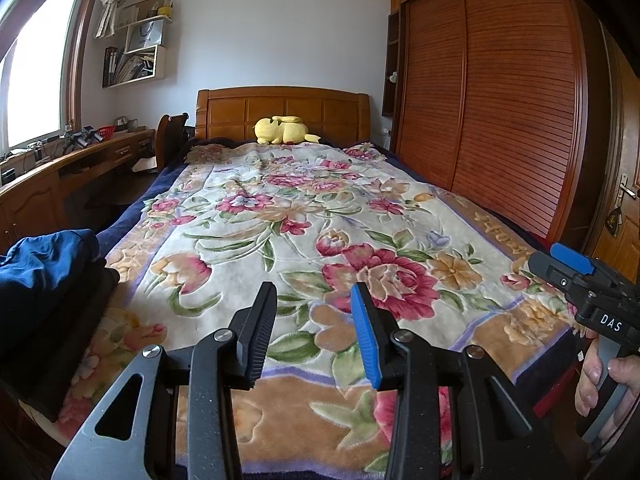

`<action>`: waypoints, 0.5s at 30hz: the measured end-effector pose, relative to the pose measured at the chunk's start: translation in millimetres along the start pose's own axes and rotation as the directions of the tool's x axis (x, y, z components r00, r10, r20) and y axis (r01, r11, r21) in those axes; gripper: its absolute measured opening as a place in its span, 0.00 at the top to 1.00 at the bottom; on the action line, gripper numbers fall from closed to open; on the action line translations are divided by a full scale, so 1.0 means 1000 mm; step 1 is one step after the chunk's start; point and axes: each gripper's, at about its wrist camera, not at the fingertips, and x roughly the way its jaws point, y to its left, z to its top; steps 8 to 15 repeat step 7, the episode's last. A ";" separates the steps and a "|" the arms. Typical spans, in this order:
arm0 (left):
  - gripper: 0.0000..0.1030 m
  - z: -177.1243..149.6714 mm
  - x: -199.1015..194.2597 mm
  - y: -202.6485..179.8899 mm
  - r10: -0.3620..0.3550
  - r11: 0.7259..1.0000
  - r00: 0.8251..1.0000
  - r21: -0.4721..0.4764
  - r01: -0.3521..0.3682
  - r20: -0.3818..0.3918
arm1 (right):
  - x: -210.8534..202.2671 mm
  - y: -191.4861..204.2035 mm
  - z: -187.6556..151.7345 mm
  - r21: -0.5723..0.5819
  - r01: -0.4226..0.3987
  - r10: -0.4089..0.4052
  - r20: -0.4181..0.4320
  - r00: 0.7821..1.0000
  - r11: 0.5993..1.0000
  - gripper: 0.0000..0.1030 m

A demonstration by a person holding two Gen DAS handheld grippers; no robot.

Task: Fold large clothes

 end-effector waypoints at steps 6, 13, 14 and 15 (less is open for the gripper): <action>0.62 0.001 0.000 -0.001 0.002 1.000 1.000 0.002 -0.002 0.002 | 0.001 0.000 0.000 0.001 -0.002 0.002 -0.001 1.000 1.000 0.18; 0.62 0.001 -0.001 -0.001 0.003 1.000 1.000 0.002 -0.003 0.002 | 0.001 -0.001 0.000 0.000 -0.002 0.002 0.000 1.000 1.000 0.18; 0.62 0.001 -0.001 -0.001 0.003 1.000 1.000 0.002 -0.003 0.002 | 0.001 -0.001 0.000 0.000 -0.002 0.002 0.000 1.000 1.000 0.18; 0.62 0.001 -0.001 -0.001 0.003 1.000 1.000 0.002 -0.003 0.002 | 0.001 -0.001 0.000 0.000 -0.002 0.002 0.000 1.000 1.000 0.18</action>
